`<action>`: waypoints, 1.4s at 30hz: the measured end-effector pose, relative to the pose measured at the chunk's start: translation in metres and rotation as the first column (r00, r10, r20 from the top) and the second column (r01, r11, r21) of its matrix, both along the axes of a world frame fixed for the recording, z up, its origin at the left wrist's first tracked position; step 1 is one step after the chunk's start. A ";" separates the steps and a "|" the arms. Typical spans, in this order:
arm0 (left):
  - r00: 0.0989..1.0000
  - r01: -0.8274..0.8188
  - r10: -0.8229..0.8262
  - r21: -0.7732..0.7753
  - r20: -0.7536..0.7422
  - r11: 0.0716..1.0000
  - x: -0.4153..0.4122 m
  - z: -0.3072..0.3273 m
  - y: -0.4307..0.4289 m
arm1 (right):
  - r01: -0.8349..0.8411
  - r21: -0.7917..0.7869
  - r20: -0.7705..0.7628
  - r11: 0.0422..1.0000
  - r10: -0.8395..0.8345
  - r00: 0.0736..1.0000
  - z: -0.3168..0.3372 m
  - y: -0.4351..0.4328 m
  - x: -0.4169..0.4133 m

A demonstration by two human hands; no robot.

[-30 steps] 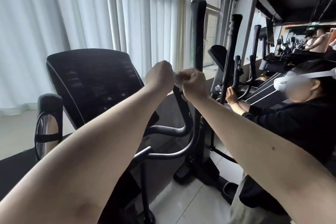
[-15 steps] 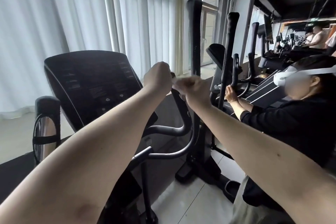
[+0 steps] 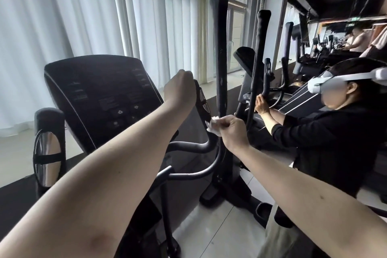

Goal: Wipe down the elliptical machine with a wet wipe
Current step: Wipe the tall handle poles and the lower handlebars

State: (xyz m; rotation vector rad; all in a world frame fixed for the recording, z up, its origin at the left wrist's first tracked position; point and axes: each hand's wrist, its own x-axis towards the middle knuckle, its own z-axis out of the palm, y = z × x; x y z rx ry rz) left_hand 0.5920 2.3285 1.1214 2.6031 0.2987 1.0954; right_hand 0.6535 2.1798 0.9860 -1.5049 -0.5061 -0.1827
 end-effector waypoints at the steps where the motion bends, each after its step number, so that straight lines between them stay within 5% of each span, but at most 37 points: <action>1: 1.000 -0.012 0.012 0.027 0.003 1.000 -0.002 0.000 -0.003 | -0.009 -0.005 0.009 1.000 0.009 1.000 0.005 -0.001 -0.001; 6: 0.999 -0.031 0.029 0.071 0.027 0.997 -0.003 -0.006 -0.002 | 0.096 -0.061 0.162 0.994 -0.085 0.983 0.050 0.023 -0.008; 12: 0.999 0.047 -0.048 0.036 0.020 0.998 0.003 -0.021 -0.002 | 0.080 -0.083 0.050 0.993 -0.076 0.996 -0.005 0.003 0.001; 15: 0.998 0.043 -0.045 0.056 0.034 0.998 0.005 -0.026 -0.002 | 0.104 -0.215 0.089 0.971 -0.086 0.992 -0.005 -0.007 0.009; 19: 0.998 0.006 -0.011 0.069 0.064 0.998 0.006 -0.028 -0.008 | 0.129 -0.137 0.167 0.982 -0.106 0.980 0.027 -0.003 0.011; 23: 0.997 -0.016 0.011 0.072 0.073 0.997 0.005 -0.032 -0.008 | 0.072 -0.108 0.069 0.992 -0.065 0.996 0.003 0.009 -0.002; 28: 0.998 -0.001 -0.003 0.056 0.064 0.998 0.005 -0.033 -0.010 | 0.186 -0.344 0.042 0.920 -0.182 0.982 -0.038 -0.015 -0.001; 33: 0.997 -0.024 0.020 0.057 0.068 0.998 0.007 -0.035 -0.012 | 0.267 -0.291 0.245 0.919 -0.198 0.949 0.008 -0.008 -0.002; 36: 0.998 -0.030 0.026 0.062 0.057 0.998 0.009 -0.036 -0.010 | 0.133 -0.252 0.181 0.958 -0.089 0.980 0.012 0.005 -0.007; 42: 0.998 -0.028 0.024 0.058 0.064 0.998 0.010 -0.038 -0.011 | 0.151 -0.358 0.083 0.922 -0.130 0.988 -0.019 -0.010 -0.008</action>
